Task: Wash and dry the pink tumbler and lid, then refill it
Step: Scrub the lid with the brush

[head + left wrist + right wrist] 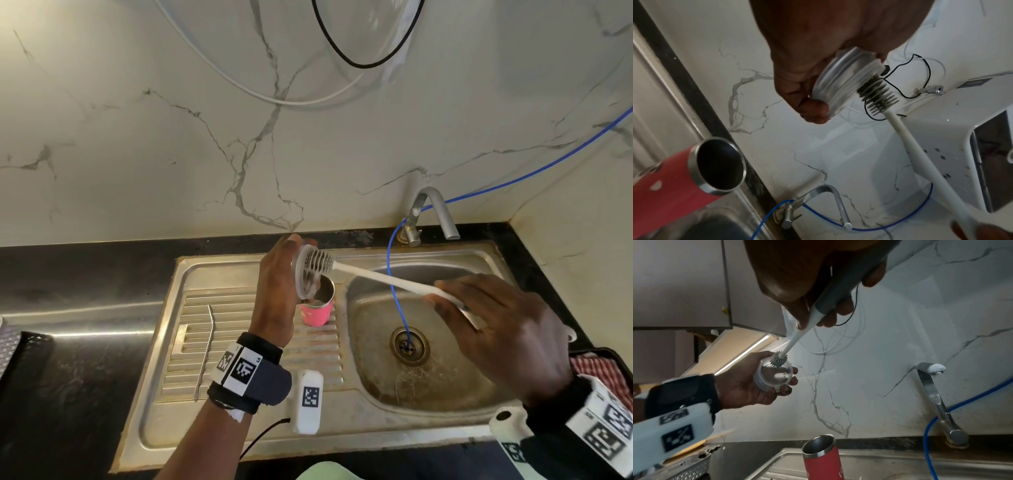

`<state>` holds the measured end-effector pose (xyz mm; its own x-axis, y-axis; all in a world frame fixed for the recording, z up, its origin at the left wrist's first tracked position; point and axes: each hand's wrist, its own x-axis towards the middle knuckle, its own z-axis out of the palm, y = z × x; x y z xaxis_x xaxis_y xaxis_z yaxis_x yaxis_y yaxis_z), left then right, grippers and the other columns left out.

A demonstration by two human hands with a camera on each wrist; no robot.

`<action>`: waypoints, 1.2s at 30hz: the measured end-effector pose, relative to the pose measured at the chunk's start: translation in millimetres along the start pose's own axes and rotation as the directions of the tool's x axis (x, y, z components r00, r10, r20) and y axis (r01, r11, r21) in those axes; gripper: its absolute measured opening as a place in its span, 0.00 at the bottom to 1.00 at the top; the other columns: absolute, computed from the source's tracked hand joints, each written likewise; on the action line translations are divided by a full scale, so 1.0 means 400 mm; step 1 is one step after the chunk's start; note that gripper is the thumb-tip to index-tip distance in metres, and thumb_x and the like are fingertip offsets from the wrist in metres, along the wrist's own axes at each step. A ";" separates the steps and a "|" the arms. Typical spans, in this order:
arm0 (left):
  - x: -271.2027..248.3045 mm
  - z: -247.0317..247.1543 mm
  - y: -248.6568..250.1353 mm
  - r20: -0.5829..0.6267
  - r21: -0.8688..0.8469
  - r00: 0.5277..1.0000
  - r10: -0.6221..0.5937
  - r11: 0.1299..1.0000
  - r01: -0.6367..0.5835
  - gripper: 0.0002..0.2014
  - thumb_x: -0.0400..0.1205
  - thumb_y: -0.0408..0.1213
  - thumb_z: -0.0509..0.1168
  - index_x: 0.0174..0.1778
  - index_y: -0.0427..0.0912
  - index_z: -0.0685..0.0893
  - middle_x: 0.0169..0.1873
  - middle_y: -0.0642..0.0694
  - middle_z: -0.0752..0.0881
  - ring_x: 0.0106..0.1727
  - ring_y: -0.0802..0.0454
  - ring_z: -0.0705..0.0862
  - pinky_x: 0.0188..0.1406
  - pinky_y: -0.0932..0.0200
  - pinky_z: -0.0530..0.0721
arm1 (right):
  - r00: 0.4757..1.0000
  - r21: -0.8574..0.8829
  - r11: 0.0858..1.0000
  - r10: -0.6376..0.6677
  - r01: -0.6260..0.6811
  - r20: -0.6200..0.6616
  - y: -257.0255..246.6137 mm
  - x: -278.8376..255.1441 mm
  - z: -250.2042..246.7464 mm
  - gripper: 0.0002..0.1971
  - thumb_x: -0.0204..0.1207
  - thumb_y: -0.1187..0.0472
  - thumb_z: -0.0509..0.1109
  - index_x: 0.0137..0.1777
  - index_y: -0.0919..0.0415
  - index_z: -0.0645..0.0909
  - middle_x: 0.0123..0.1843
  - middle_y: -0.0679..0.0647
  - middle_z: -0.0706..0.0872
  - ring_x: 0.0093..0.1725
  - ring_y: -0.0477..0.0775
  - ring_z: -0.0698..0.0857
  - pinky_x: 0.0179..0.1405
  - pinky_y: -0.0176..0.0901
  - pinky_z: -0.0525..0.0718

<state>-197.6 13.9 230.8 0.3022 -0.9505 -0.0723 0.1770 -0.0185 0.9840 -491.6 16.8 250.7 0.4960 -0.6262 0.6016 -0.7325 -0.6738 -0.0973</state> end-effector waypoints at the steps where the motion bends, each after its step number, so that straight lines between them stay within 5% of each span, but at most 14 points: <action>1: -0.004 0.004 -0.001 0.008 -0.009 1.000 0.006 1.000 -0.005 0.18 0.83 0.52 0.64 0.50 0.38 0.84 0.44 0.43 0.86 0.45 0.50 0.83 0.34 0.56 0.81 | 1.000 -0.014 1.000 0.021 -0.021 -0.001 0.005 -0.001 0.006 0.16 0.88 0.49 0.71 0.55 0.62 0.94 0.49 0.55 0.94 0.41 0.55 0.91 0.29 0.52 0.88; 7: 0.006 0.002 0.010 -0.027 -0.032 0.999 0.040 0.999 -0.040 0.15 0.91 0.39 0.63 0.54 0.28 0.83 0.45 0.38 0.85 0.46 0.48 0.82 0.37 0.56 0.81 | 0.986 0.044 0.995 0.085 -0.092 0.142 -0.012 -0.031 0.006 0.15 0.85 0.47 0.70 0.55 0.58 0.93 0.48 0.50 0.92 0.36 0.50 0.88 0.27 0.48 0.86; 11: 0.006 0.009 0.020 -0.057 -0.088 0.998 0.021 0.996 -0.026 0.27 0.83 0.55 0.63 0.54 0.29 0.85 0.44 0.38 0.85 0.44 0.45 0.80 0.37 0.55 0.81 | 0.981 0.145 0.989 0.013 -0.042 0.193 -0.028 -0.035 -0.024 0.12 0.82 0.50 0.73 0.53 0.57 0.93 0.46 0.47 0.91 0.33 0.43 0.87 0.24 0.40 0.85; 14: -0.001 0.017 0.017 -0.025 -0.083 1.000 0.012 0.996 -0.014 0.28 0.77 0.62 0.64 0.52 0.36 0.86 0.43 0.39 0.84 0.43 0.44 0.79 0.36 0.54 0.80 | 0.978 0.162 0.985 0.024 -0.058 0.205 -0.014 -0.033 -0.023 0.15 0.85 0.46 0.70 0.53 0.56 0.92 0.46 0.46 0.90 0.34 0.45 0.87 0.25 0.43 0.86; 21: -0.004 0.025 -0.005 -0.006 -0.016 1.000 -0.001 1.000 0.001 0.09 0.92 0.36 0.62 0.48 0.44 0.84 0.44 0.47 0.85 0.43 0.56 0.85 0.31 0.59 0.82 | 0.995 -0.081 0.997 0.020 -0.012 0.095 0.022 0.001 -0.022 0.17 0.88 0.47 0.69 0.55 0.60 0.93 0.50 0.54 0.92 0.38 0.54 0.90 0.29 0.46 0.86; 25: 0.012 0.018 0.012 -0.033 -0.015 0.998 -0.051 0.999 0.050 0.12 0.93 0.39 0.61 0.55 0.32 0.84 0.44 0.44 0.85 0.45 0.51 0.82 0.28 0.61 0.81 | 1.000 -0.070 0.997 0.013 -0.012 0.011 -0.015 -0.001 -0.034 0.14 0.87 0.51 0.71 0.54 0.61 0.93 0.46 0.54 0.92 0.34 0.56 0.88 0.24 0.50 0.84; 30: -0.001 0.013 0.021 -0.049 -0.051 0.996 -0.079 0.996 0.077 0.17 0.78 0.57 0.65 0.45 0.45 0.85 0.45 0.41 0.83 0.44 0.49 0.82 0.33 0.55 0.82 | 0.995 0.011 0.995 -0.096 0.096 0.013 -0.029 -0.022 -0.044 0.12 0.82 0.54 0.76 0.52 0.62 0.94 0.46 0.55 0.93 0.34 0.53 0.89 0.25 0.46 0.85; 33: -0.007 0.021 0.019 -0.027 -0.041 0.998 -0.054 0.998 0.053 0.10 0.81 0.51 0.69 0.44 0.47 0.85 0.43 0.44 0.85 0.43 0.53 0.84 0.33 0.55 0.81 | 1.000 -0.033 0.999 -0.024 0.023 -0.003 -0.020 -0.018 -0.032 0.13 0.85 0.52 0.73 0.53 0.62 0.93 0.46 0.54 0.92 0.33 0.55 0.88 0.23 0.49 0.84; 36: -0.010 0.034 0.026 -0.037 -0.101 0.996 -0.085 0.992 0.080 0.29 0.74 0.61 0.67 0.53 0.35 0.86 0.46 0.39 0.85 0.47 0.45 0.83 0.34 0.53 0.79 | 0.999 -0.022 0.999 0.049 -0.048 0.023 -0.010 -0.014 -0.013 0.16 0.88 0.50 0.70 0.56 0.63 0.92 0.48 0.55 0.91 0.35 0.56 0.88 0.25 0.52 0.86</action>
<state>-209.6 13.4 243.7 0.3209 -0.9333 -0.1613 0.2943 -0.0636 0.9536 -494.0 24.9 251.7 0.4704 -0.6670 0.5778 -0.7655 -0.6342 -0.1089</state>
